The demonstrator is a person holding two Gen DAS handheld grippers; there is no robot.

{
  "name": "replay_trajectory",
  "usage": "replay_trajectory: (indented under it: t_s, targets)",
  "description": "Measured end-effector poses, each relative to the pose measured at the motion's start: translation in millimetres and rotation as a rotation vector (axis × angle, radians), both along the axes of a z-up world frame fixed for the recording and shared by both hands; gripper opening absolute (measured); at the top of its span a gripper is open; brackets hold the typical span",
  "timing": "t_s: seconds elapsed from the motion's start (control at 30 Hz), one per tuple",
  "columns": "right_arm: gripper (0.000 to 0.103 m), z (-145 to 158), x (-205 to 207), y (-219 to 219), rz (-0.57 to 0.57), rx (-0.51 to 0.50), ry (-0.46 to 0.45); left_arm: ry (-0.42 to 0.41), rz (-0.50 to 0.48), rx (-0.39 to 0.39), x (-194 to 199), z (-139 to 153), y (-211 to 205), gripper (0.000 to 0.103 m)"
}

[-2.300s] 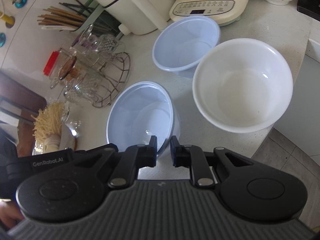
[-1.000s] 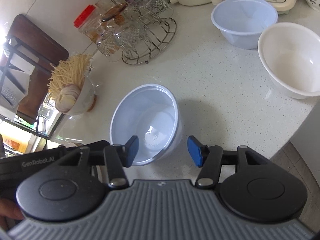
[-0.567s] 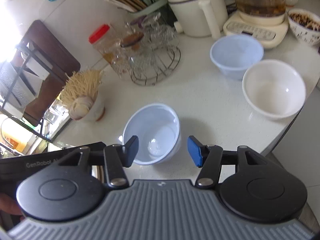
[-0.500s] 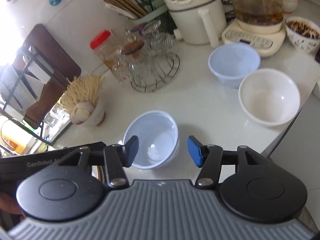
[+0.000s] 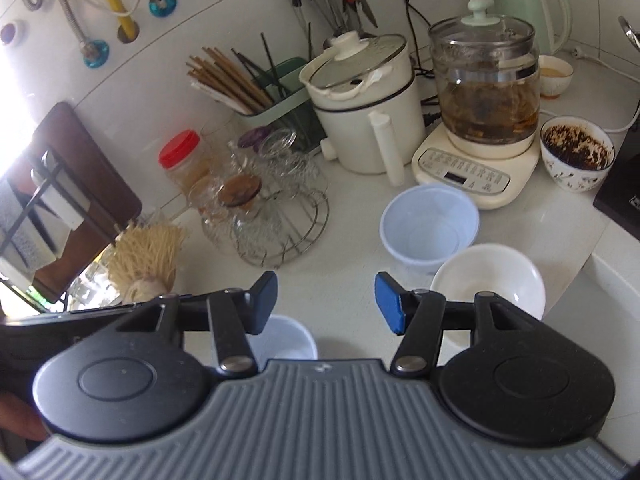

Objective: Organize plates and bowls
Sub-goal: 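Move both tools to the rim of the other light blue plastic bowl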

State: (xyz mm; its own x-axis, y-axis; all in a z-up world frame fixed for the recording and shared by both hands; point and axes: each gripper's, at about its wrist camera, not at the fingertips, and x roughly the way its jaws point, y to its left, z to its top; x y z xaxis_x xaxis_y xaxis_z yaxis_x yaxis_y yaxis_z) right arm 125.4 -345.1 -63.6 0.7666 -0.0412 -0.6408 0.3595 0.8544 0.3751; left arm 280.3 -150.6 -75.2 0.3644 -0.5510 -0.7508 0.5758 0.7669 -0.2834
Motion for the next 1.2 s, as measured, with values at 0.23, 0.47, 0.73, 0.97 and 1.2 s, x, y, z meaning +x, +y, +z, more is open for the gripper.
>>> replay_trajectory:
  t_s: [0.23, 0.47, 0.73, 0.97, 1.2]
  targets:
    - [0.058, 1.9, 15.5, -19.6, -0.042, -0.056, 0.026, 0.017, -0.026, -0.011, 33.4, -9.8, -22.3, 0.045]
    - [0.057, -8.1, 25.1, -41.8, -0.108, -0.050, 0.058, 0.043, -0.054, -0.018, 48.4, -19.5, -44.3, 0.045]
    - [0.057, -16.7, 23.7, -83.6, -0.166, -0.032, 0.052, 0.047, -0.037, 0.003, 53.1, -22.9, -78.1, 0.045]
    - [0.057, -33.6, 25.4, -123.2, -0.122, -0.013, 0.068, 0.058, 0.023, 0.020, 43.0, -31.3, -110.3, 0.045]
    - [0.057, -54.1, 40.9, -147.1, -0.058, -0.035, 0.079, 0.083, 0.072, 0.040, 45.6, -47.5, -135.7, 0.045]
